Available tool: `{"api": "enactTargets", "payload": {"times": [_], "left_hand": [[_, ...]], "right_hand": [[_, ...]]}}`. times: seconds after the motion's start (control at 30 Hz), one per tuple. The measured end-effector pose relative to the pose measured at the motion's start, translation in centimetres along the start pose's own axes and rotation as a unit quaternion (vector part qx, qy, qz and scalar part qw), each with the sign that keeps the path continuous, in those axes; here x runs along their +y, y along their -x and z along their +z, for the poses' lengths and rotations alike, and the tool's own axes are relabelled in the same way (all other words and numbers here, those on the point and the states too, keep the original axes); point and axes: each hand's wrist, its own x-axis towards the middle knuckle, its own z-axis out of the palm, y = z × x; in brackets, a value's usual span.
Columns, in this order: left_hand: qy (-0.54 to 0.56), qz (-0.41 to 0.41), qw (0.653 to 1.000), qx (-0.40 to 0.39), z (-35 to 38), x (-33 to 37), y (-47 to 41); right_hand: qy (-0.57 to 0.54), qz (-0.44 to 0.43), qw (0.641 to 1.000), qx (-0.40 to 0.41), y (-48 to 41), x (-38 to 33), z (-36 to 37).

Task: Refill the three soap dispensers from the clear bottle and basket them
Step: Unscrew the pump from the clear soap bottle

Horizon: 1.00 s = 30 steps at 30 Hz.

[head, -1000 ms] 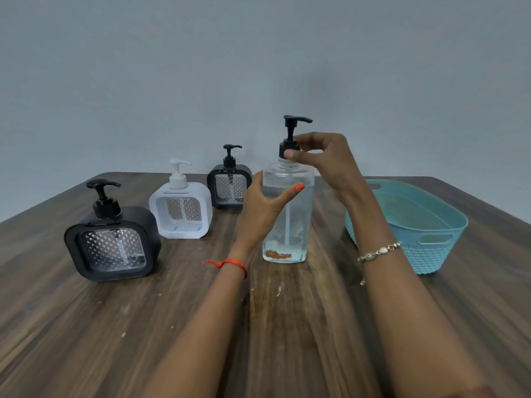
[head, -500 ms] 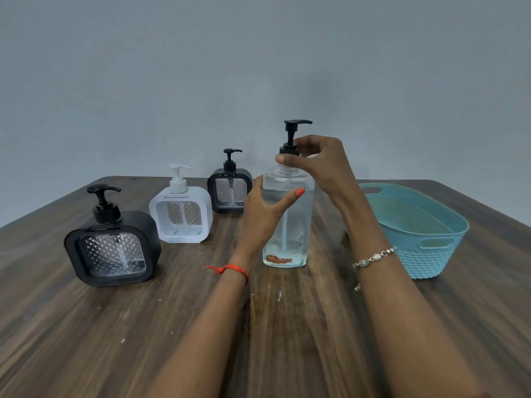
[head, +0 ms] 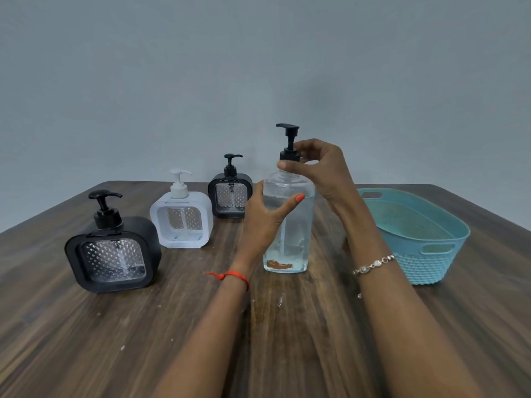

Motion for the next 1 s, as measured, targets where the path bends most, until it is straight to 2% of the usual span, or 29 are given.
{"api": "enactTargets", "payload": {"times": [0.13,0.2,0.27,0.4,0.5,0.63,0.83,1.0], "left_hand": [[0.003,0.000,1.000,0.000,0.0,0.0,0.0],[0.001,0.003,1.000,0.001,0.0,0.0,0.0],[0.002,0.004,1.000,0.001,0.0,0.0,0.0],[-0.004,0.008,1.000,-0.005,0.0,0.1,0.1],[0.002,0.005,1.000,-0.002,0.0,0.1,0.1],[-0.006,0.010,1.000,0.001,0.0,0.1,0.1],[0.001,0.008,1.000,0.000,0.0,0.1,0.1],[-0.002,0.005,1.000,0.000,0.0,0.1,0.1]], "right_hand": [[-0.124,0.028,0.991,-0.042,0.1,0.4,-0.8],[-0.146,0.027,0.987,-0.066,0.1,0.5,-0.9],[-0.125,0.025,0.990,-0.062,0.2,0.2,-0.5],[0.005,-0.001,1.000,0.005,0.2,-0.2,0.4],[-0.043,0.006,0.999,0.011,0.2,-0.5,-0.1],[-0.107,0.014,0.994,-0.022,0.4,-1.0,-0.6],[0.048,0.014,0.999,-0.013,0.3,-0.9,0.4],[0.030,0.005,1.000,-0.004,0.4,-1.1,0.0]]}}
